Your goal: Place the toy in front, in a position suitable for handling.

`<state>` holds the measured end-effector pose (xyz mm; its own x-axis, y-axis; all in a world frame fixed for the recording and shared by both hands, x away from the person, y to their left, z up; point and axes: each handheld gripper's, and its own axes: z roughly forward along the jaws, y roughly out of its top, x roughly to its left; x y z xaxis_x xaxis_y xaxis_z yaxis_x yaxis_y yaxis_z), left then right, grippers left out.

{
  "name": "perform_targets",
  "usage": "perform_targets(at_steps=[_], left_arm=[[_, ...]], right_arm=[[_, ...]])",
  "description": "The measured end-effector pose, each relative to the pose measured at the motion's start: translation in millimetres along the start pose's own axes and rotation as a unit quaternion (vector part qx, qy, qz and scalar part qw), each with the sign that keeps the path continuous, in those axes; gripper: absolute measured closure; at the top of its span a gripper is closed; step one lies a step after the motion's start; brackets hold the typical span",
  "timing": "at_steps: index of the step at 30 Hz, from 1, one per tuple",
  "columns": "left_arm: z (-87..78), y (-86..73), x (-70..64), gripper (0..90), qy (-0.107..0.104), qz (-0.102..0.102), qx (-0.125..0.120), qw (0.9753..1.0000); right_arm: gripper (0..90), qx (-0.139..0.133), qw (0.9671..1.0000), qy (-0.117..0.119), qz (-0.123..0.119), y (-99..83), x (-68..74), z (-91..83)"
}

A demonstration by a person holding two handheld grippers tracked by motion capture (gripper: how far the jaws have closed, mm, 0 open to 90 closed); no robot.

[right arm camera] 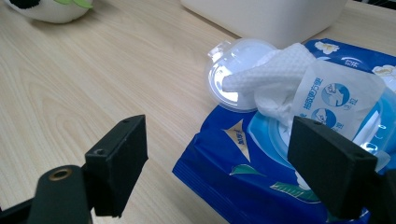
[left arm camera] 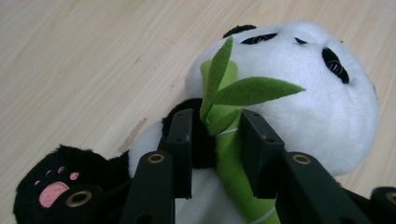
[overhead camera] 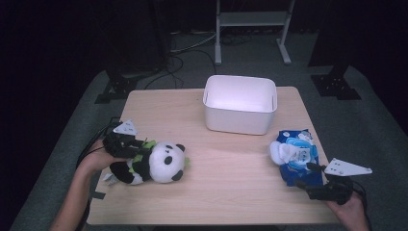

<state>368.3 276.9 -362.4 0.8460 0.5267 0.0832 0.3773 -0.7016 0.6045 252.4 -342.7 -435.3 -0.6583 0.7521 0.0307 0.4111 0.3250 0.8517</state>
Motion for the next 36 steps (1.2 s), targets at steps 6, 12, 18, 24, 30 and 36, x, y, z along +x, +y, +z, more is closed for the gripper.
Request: perform_targets(at_steps=[6, 12, 18, 24, 30, 36], left_arm=[[-1.3, 3.1, -0.4, 66.4, 0.001, 0.0, 0.01, 1.0], [-4.2, 5.3, -2.5, 66.4, -0.002, 0.0, 0.013, 0.9999], [-6.1, 7.5, -3.0, 66.5, -0.003, -0.001, 0.021, 0.9998], [-8.4, 12.7, -6.1, 66.8, -0.006, 0.002, 0.021, 0.9998], [-11.1, 22.2, -10.3, 67.0, -0.009, 0.007, 0.021, 0.9997], [-13.9, 33.5, -16.5, 67.0, -0.016, 0.013, 0.019, 0.9996]], right_arm=[[18.7, 0.002, 1.0, -0.001, 0.001, 0.0, 0.2, 0.3], [18.7, 0.004, 1.0, -0.001, 0.001, -0.4, -0.1, 0.1], [18.7, 0.005, 1.0, 0.0, 0.001, -0.3, 0.0, 0.4], [18.7, 0.003, 1.0, 0.0, 0.002, -0.6, -0.7, 0.9], [18.7, 0.004, 1.0, 0.001, 0.002, -0.9, -0.7, 1.0], [18.7, 0.003, 1.0, 0.001, 0.001, -0.8, -1.2, 0.2]])
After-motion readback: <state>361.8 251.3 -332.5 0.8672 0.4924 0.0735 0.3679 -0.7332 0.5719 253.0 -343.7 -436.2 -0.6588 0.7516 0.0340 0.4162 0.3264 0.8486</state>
